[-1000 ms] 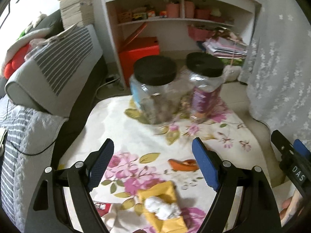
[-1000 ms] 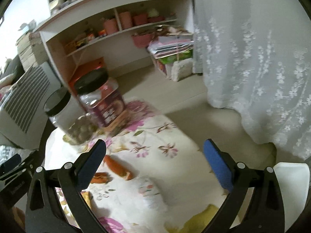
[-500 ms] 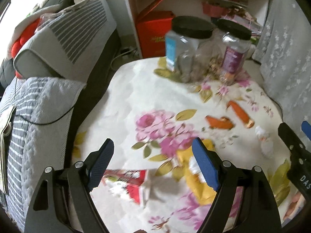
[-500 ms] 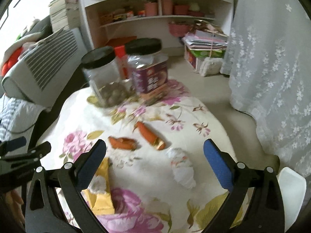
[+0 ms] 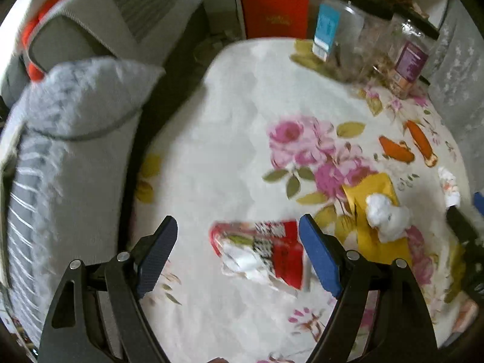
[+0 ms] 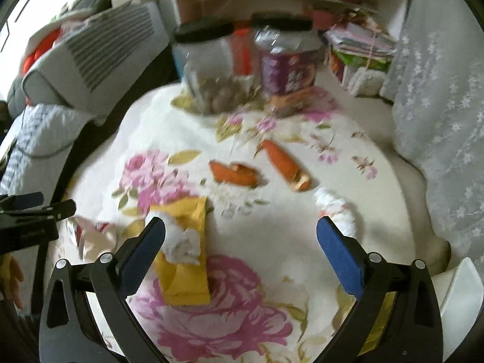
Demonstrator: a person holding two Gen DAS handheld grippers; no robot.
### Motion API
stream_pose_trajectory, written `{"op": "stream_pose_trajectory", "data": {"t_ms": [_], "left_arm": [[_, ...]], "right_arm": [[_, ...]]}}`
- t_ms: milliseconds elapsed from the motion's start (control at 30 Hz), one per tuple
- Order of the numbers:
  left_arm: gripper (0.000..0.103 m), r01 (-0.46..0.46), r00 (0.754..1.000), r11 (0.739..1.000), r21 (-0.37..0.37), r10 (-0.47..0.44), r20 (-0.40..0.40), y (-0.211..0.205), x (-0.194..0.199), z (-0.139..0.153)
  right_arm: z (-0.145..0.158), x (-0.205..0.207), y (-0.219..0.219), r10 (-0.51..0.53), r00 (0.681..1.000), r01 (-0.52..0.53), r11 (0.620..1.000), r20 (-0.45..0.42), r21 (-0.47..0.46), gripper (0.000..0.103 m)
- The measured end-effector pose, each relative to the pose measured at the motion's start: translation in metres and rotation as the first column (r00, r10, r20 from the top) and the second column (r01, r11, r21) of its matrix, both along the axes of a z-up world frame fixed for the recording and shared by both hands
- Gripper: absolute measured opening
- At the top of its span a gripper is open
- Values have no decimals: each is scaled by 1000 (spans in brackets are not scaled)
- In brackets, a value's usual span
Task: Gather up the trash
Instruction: 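Close the left gripper on the red noodle wrapper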
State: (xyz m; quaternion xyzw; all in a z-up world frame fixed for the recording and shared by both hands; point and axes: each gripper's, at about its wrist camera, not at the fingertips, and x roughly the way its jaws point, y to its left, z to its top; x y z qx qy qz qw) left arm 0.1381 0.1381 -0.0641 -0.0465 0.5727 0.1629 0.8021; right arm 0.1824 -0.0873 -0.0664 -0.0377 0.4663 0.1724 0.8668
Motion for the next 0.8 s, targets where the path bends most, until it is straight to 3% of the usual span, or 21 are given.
{"op": "stream_pose_trajectory", "data": {"t_ms": [100, 233, 433, 600, 667, 800], "left_arm": [[80, 1, 1000, 998, -64, -3, -22, -2, -3, -6], [80, -74, 996, 990, -119, 68, -53, 6, -6, -14], [80, -179, 981, 976, -121, 168, -97, 16, -2, -32], [81, -73, 980, 995, -65, 59, -192, -3, 1, -53], [80, -51, 981, 996, -69, 37, -191, -7, -2, -55], [59, 15, 984, 997, -80, -28, -175, -16, -7, -52]], "right_arm": [[-8, -1, 5, 20, 999, -20, 1000, -40, 0, 96], [-15, -2, 11, 39, 998, -40, 999, -54, -16, 96], [-21, -6, 15, 64, 996, -67, 997, -68, -45, 96], [-27, -5, 14, 71, 994, -76, 995, -84, -61, 96], [-29, -3, 12, 67, 993, -73, 996, -102, -58, 96], [-32, -2, 12, 74, 990, -81, 995, -120, -53, 96]]}}
